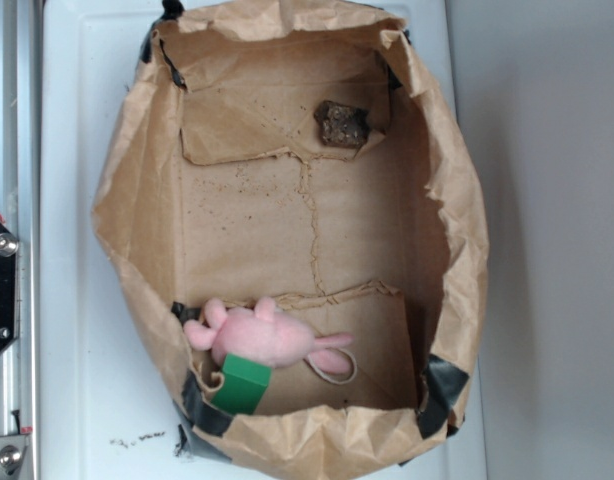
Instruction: Grab the rock.
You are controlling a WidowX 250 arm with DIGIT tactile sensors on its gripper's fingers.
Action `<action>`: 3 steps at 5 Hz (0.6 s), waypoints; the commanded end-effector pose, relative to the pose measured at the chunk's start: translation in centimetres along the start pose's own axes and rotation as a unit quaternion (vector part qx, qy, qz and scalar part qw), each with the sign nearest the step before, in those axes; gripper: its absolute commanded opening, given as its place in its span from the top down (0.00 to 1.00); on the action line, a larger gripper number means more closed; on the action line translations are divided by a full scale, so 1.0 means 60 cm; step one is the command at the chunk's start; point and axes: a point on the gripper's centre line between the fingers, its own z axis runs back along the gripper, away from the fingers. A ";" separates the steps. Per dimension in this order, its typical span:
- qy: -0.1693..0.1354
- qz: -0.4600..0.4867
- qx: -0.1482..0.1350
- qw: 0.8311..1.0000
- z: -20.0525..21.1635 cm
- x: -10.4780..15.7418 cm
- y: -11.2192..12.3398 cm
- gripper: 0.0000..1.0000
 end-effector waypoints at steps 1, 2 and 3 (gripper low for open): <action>0.000 0.000 0.000 1.000 0.000 0.000 0.000 0.00; -0.016 0.046 -0.008 0.999 -0.020 0.083 0.021 0.00; -0.032 0.089 -0.003 0.996 -0.051 0.145 0.049 0.00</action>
